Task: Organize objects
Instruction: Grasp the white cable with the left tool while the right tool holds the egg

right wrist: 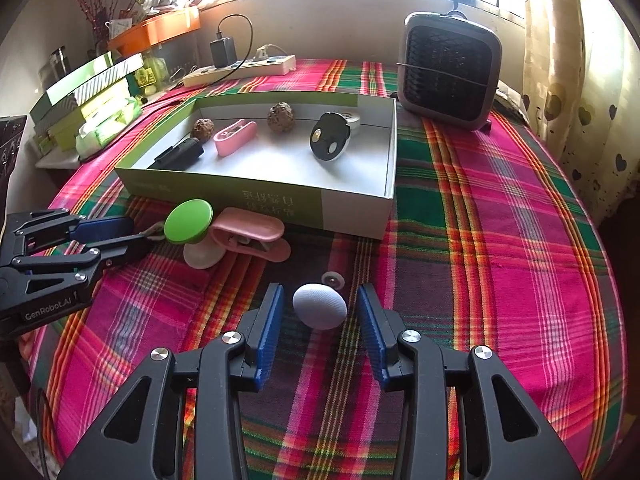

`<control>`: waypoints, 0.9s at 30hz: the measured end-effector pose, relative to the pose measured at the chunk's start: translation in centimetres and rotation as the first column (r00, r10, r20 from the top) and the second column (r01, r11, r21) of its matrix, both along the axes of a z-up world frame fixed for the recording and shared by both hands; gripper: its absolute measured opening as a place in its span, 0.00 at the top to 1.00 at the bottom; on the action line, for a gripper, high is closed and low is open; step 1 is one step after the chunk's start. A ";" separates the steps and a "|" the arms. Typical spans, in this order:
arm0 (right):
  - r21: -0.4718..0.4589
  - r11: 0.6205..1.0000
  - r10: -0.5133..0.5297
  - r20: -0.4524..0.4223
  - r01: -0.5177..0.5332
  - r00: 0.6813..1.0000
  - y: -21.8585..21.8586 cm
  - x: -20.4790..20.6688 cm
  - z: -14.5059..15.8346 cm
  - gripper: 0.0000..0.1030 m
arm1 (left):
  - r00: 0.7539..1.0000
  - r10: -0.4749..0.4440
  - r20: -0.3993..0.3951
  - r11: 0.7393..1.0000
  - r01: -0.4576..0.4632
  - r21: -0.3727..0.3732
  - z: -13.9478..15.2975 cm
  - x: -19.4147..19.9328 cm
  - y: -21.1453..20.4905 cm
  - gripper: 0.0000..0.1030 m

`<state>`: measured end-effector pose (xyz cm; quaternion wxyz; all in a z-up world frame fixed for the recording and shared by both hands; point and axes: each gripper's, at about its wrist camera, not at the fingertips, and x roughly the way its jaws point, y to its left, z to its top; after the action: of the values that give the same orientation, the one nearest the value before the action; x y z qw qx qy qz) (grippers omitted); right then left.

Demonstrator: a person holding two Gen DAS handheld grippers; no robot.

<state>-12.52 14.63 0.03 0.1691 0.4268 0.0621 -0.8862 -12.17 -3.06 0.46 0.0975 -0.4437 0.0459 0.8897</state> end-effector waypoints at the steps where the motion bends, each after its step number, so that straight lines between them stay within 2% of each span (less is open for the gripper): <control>1: 0.001 1.000 0.000 0.000 0.000 1.000 0.0 0.0 0.0 0.62 | 1.000 0.003 0.000 1.000 -0.003 0.001 0.0 0.0 0.0 0.75; 7: 0.006 1.000 -0.012 -0.003 0.012 1.000 0.1 -0.1 0.0 0.72 | 1.000 0.021 -0.003 1.000 -0.021 0.000 0.0 -0.1 -0.3 0.85; 9: 0.004 1.000 -0.010 -0.003 0.010 1.000 0.1 -0.1 0.1 0.74 | 1.000 0.023 -0.002 1.000 -0.023 0.006 -0.1 -0.1 -0.4 0.85; 27: 0.006 1.000 -0.010 -0.004 0.010 1.000 0.1 0.0 0.1 0.74 | 1.000 0.029 -0.004 1.000 -0.029 0.008 -0.1 -0.1 -0.5 0.86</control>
<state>-12.57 14.70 0.13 0.1632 0.4257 0.0627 -0.8878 -12.29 -3.60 0.37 0.0864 -0.4419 0.0362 0.8922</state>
